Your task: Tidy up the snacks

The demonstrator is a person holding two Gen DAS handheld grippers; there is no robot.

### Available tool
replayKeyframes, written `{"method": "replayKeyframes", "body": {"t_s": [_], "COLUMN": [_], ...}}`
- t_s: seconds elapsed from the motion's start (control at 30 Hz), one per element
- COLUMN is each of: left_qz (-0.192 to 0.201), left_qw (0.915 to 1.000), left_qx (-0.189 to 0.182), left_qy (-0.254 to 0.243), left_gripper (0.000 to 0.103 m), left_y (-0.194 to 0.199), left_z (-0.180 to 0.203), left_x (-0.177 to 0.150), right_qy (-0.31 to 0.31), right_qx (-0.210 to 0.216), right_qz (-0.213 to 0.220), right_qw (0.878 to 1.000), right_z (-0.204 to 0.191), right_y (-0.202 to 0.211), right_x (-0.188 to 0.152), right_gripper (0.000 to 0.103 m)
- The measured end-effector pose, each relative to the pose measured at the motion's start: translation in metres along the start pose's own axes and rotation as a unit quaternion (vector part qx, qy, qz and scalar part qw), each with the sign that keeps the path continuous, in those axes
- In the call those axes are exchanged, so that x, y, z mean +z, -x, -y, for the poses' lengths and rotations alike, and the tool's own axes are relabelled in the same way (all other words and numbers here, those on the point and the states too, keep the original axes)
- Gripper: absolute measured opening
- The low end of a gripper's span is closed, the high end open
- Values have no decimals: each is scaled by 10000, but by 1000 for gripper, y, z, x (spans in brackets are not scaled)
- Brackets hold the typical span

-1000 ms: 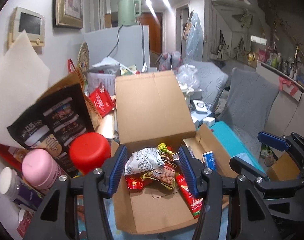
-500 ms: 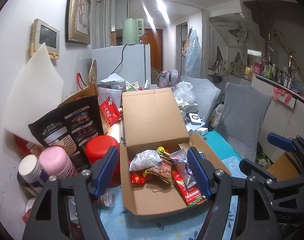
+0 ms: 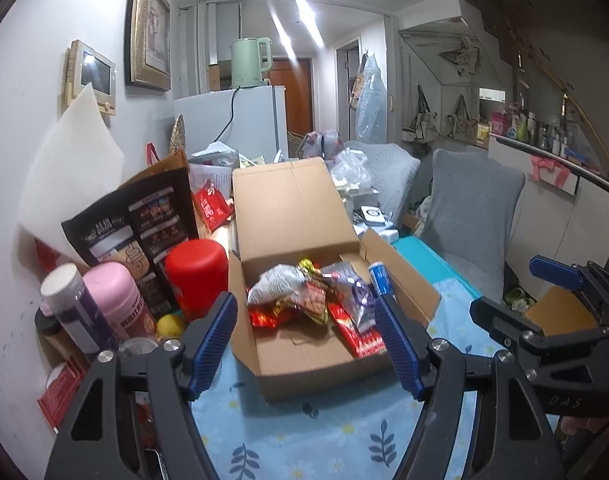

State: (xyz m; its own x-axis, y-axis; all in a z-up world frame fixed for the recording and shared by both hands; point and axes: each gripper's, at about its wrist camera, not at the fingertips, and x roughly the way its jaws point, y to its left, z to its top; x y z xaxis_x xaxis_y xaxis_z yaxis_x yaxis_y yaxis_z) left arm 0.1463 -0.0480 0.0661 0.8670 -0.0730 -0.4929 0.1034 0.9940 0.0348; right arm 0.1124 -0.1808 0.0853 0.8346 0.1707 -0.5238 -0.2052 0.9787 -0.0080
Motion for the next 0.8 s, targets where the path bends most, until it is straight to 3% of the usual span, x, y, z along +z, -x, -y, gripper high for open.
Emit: {"method": "replayKeyframes", "body": {"t_s": [0.37, 0.8], "left_qz": [-355, -528], "left_qw": [9994, 9986], "left_qx": [-47, -69], "left_qy": [-19, 24], "left_gripper": [71, 71], "left_y": [-11, -18], "left_z": [8, 7], "left_x": [-30, -34], "right_qy": [-200, -192], "right_qx": [0, -52], "right_qz": [-423, -527], "right_qw": [9989, 9984], "right_z": [6, 7], "right_y": [-8, -10], "right_x": [-37, -43], "right_gripper": [97, 97]}}
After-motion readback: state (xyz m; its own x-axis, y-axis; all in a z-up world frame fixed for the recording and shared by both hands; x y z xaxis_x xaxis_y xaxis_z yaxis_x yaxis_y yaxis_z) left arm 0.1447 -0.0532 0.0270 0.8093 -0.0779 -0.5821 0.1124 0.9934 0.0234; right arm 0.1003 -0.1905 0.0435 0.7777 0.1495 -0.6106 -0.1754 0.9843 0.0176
